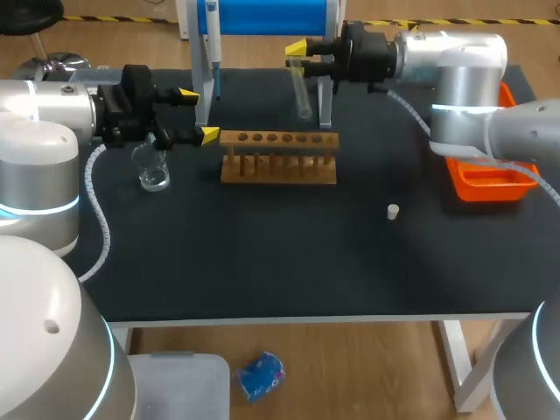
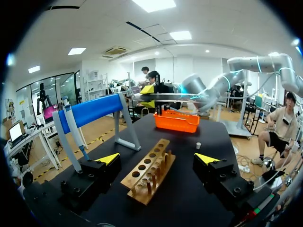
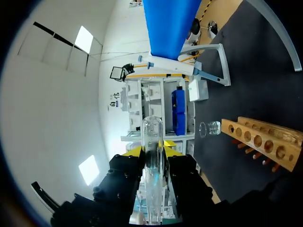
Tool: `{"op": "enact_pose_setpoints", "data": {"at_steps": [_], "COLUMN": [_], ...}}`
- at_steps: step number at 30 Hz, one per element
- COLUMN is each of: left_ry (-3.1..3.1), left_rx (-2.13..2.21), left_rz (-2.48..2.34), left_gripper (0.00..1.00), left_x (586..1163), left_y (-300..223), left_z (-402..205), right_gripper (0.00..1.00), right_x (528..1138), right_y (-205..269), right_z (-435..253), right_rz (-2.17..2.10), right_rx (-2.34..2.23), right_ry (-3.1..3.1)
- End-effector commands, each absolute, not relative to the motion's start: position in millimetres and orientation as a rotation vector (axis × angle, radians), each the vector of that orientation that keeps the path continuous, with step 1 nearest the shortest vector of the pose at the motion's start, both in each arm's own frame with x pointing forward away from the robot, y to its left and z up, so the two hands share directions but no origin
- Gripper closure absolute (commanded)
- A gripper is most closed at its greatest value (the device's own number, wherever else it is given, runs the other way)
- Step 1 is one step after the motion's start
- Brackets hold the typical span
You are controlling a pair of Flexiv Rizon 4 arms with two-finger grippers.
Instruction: Invert the test tube, pick up the pipette, mount the tip to pipette, aspirate from beaker and dispense into the tube, eject the tip, return the pipette, and cap with the stopper.
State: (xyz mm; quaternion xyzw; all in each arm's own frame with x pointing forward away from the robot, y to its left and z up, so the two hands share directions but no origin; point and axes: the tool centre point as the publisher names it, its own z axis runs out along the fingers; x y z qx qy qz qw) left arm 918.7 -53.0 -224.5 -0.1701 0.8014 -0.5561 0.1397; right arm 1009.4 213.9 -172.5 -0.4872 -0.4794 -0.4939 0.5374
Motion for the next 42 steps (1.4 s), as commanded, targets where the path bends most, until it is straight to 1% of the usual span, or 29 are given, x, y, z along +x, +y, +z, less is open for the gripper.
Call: {"op": "enact_pose_setpoints", "data": {"at_steps": [1, 26, 27, 29, 30, 34, 37, 39, 41, 42], "left_ry": [2.31, 2.31, 2.22, 2.019, 1.954, 1.847, 1.737, 1.716, 1.793, 1.793], "left_rx": [-0.493, -0.493, -0.34, -0.13, -0.054, 0.168, 0.295, 0.296, 0.135, 0.135], "left_rz": [-1.607, -1.607, -1.573, -1.746, -1.741, -1.734, -1.822, -1.845, -1.907, -1.907], "left_gripper": [0.0, 0.0, 0.0, 0.0, 0.0, 0.0, 0.0, 0.0, 0.0, 0.0], "left_x": [919, 919, 916, 909, 907, 907, 906, 910, 923, 923], "left_y": [-54, -54, -55, -56, -56, -56, -55, -54, -49, -49], "left_z": [-226, -226, -221, -217, -217, -223, -220, -219, -220, -220], "right_gripper": [1.0, 1.0, 1.0, 1.0, 1.0, 1.0, 1.0, 1.0, 1.0, 1.0], "right_x": [999, 997, 997, 997, 997, 997, 997, 997, 997, 997], "right_y": [213, 212, 212, 212, 212, 212, 212, 212, 212, 212], "right_z": [-165, -167, -167, -167, -167, -167, -167, -167, -167, -167], "right_rz": [-1.187, -1.19, -1.19, -1.19, -1.19, -1.19, -1.19, -1.19, -1.19, -1.19], "right_rx": [-1.183, -1.192, -1.192, -1.192, -1.192, -1.192, -1.192, -1.192, -1.192, -1.192], "right_ry": [-1.136, -1.127, -1.127, -1.127, -1.127, -1.127, -1.127, -1.127, -1.127, -1.127]}}
